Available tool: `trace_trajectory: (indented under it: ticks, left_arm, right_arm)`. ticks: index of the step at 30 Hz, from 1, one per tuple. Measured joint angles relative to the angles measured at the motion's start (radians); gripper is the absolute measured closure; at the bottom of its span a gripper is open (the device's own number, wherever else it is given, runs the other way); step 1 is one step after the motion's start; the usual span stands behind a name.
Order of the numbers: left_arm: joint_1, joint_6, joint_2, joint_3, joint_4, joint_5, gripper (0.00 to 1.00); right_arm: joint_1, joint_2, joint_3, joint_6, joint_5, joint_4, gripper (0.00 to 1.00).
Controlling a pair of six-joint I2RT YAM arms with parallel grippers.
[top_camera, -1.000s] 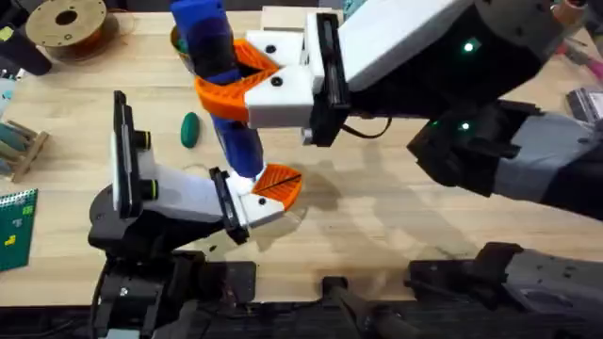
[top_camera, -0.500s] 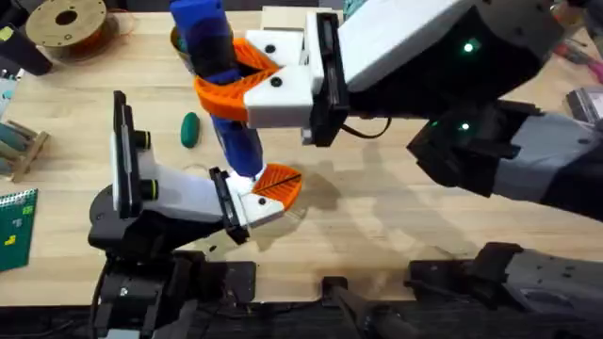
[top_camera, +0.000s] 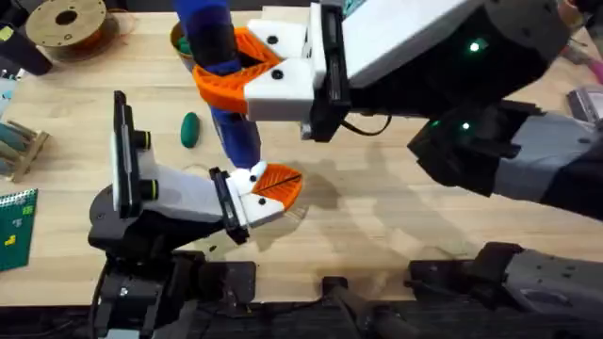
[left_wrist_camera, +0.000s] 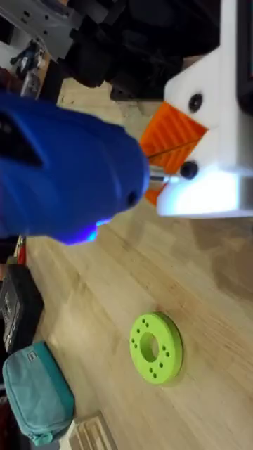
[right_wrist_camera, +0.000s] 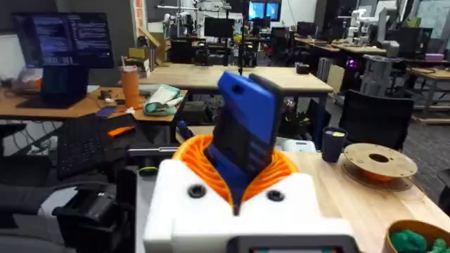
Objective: Pick up the gripper from the table and insert it into the empty holder that is missing its gripper. Then pick up a screw, insert it into the mounting hole, and use the screwdriver to tighten it. Finally, clean up the table by picking up the vegetable and placing it into the bucket.
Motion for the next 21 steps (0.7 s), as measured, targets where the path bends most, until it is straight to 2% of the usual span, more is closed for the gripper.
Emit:
trace_trajectory:
  ticks: [21]
  left_arm:
    - [0.000, 0.000, 0.000, 0.000, 0.000, 0.000, 0.997]
  right_arm:
    - [-0.001, 0.000, 0.001, 0.001, -0.008, -0.035, 0.994]
